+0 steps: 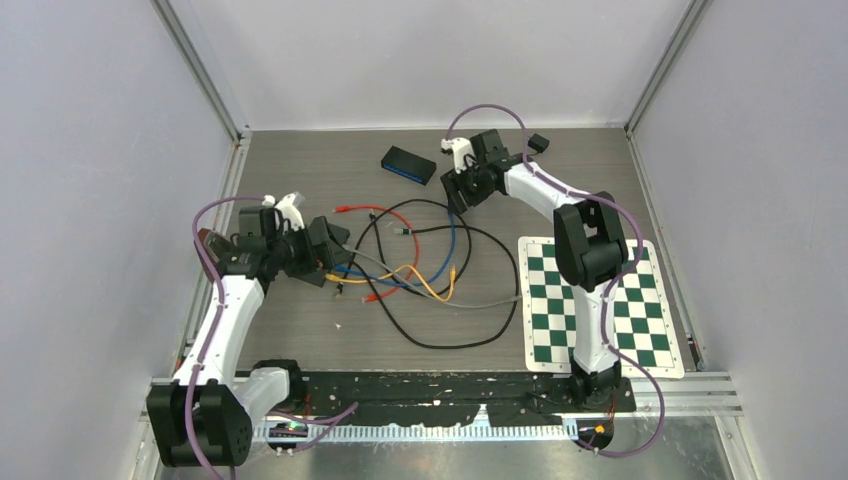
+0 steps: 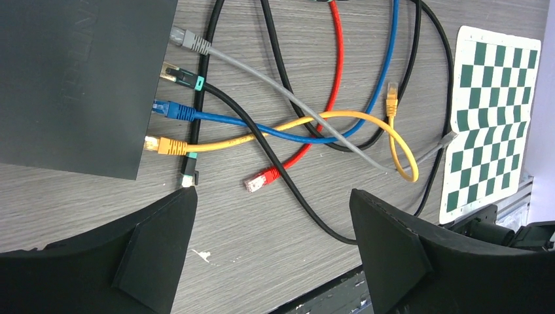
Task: Insert the plug into the switch port
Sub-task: Pick up the connector from the center of the board.
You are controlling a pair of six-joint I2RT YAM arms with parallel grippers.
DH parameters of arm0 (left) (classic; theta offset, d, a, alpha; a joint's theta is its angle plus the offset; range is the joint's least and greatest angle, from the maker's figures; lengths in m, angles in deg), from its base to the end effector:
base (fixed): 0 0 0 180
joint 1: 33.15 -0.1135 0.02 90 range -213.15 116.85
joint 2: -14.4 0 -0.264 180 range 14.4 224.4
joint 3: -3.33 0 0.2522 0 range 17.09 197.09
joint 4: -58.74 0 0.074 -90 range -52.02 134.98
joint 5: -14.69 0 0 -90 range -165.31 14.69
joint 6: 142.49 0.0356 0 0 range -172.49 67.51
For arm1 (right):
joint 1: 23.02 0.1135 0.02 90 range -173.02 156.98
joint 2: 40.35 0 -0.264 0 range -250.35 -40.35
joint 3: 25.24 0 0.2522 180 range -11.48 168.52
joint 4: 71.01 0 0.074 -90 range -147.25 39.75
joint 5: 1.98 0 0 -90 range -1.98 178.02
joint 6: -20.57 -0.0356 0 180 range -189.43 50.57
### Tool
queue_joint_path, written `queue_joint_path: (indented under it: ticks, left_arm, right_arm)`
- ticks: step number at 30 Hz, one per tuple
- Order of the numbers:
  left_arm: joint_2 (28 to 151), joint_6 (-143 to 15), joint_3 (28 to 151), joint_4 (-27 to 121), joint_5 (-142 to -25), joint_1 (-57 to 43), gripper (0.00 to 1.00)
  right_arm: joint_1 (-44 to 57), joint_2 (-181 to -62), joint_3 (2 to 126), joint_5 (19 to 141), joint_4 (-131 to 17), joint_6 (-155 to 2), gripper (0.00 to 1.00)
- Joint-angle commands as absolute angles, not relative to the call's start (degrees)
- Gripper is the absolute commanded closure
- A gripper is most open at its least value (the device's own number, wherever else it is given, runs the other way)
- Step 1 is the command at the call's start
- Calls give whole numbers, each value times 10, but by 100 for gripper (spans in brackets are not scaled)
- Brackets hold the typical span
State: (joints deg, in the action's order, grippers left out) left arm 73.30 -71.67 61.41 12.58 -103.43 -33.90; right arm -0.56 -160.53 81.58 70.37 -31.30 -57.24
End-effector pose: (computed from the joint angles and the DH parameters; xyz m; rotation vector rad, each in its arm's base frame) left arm 0.2079 -0.0141 0.2589 -0.1803 2.3827 -0.7379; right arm 0.4237 0.1868 0.1972 -0.8646 2.3382 0.4594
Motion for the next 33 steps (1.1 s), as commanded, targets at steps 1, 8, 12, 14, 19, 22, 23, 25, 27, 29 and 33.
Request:
queue_joint_path:
  ticks: [1,8,12,14,19,22,23,25,27,29,33]
  left_arm:
    - [730,-712,634,141,-1031,-337,11]
    - [788,-730,683,134,-1071,-337,18]
    - [867,-777,719,182,-1093,-337,23]
    - [918,-788,738,206,-1086,-337,25]
    - [1049,-787,814,202,-1065,-308,30]
    - [1110,-791,857,200,-1072,-296,33]
    - [1125,-791,869,203,-1076,-292,33]
    - [1160,-804,891,209,-1103,-288,35]
    - [1182,-810,907,214,-1111,-287,36]
    - [1203,-809,925,205,-1099,-286,37]
    - [1232,-803,953,192,-1092,-286,38]
  right_arm:
    - [22,-1604,890,696,-313,-546,35]
    - [48,-1642,944,698,-340,-522,33]
    - [58,-1663,974,659,-335,-499,36]
    - [62,-1674,987,648,-331,-492,35]
    - [64,-1708,1023,648,-300,-463,33]
    - [64,-1728,1036,648,-273,-453,33]
    - [64,-1732,1041,650,-270,-453,33]
    - [64,-1741,1048,649,-265,-454,35]
    - [64,-1748,1052,647,-265,-452,37]
    - [64,-1756,1059,650,-268,-452,41]
    - [67,-1756,1056,676,-295,-450,47]
